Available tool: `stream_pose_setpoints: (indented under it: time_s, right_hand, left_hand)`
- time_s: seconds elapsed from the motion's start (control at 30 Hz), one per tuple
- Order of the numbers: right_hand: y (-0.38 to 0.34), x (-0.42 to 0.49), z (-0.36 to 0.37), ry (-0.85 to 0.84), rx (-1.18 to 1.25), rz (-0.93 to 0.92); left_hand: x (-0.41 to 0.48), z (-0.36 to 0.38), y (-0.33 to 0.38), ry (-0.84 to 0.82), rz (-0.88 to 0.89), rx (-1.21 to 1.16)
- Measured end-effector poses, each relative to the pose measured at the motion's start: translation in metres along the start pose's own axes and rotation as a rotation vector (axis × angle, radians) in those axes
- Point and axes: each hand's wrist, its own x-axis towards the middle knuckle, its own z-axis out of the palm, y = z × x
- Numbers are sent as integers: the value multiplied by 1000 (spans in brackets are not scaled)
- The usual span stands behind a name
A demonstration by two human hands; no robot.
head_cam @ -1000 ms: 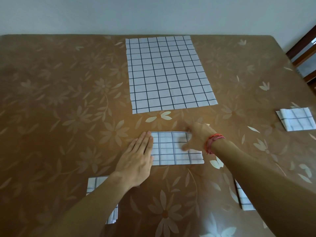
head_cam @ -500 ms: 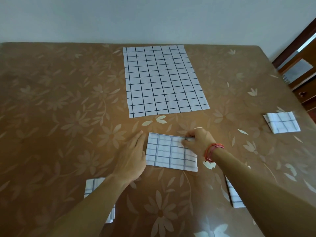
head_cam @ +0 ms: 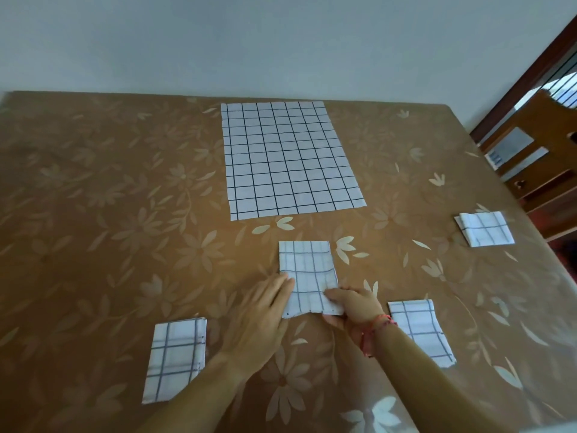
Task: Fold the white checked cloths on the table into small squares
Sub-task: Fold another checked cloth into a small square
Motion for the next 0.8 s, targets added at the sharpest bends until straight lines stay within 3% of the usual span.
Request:
stream_pose_setpoints:
  time_s: [0.2,0.4,0.47,0.53,0.67,0.8]
  right_hand:
    - [15,-8,-4,-66,-12,32]
    - [23,-20,-17,-96,-274,-96]
    - [24,-27,-25,-61,-414,-234]
    - [27,-31,-35,-19,-714,-472]
    - [38,-33,-42,-128,-1249,-800]
    - [47,-15,-40,-74,-1339,-1138]
  left_hand:
    - [-6,3,-2,99,43,72]
    - [-17,3,-1,113,39,79]
    - [-19,5,-2,116,30,76]
    - [-21,7,-3,123,18,70]
    - [-21,8,-3,106,-17,42]
    - [-19,1,-1,51,-59,-2]
